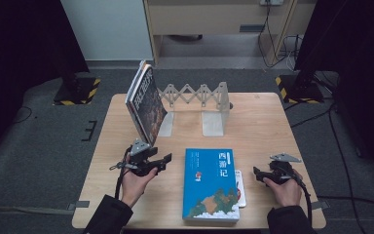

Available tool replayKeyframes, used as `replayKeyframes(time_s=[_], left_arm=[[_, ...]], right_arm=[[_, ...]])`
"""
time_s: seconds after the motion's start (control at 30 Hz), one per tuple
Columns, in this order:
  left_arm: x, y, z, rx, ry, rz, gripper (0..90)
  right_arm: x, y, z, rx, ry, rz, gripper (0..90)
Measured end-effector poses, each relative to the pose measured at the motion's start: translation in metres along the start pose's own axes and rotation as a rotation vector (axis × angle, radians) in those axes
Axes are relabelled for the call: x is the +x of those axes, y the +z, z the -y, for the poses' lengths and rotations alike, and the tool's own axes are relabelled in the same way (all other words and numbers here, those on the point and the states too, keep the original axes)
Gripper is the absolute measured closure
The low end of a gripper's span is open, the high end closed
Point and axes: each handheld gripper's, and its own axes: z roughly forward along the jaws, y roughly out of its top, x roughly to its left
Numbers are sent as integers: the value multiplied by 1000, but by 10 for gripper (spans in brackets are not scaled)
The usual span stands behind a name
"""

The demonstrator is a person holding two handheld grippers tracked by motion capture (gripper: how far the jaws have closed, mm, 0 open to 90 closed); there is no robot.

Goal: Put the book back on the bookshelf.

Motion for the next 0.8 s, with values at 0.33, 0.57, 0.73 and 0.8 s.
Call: replayKeyframes(time_s=[0.33, 0.57, 0.73, 0.8], left_arm=[[-10, 20, 14, 95, 26, 55, 274], [-19, 31, 22, 138, 15, 101, 267], [-28, 41, 27, 170, 23, 129, 264], [-30, 43, 28, 174, 27, 131, 262]], right_arm=[[23, -11, -12, -77, -9, -119, 217], [39, -15, -19, -97, -19, -192, 245], [54, -16, -23, -100, -39, -246, 248], [57, -16, -23, -99, -44, -258, 252]])
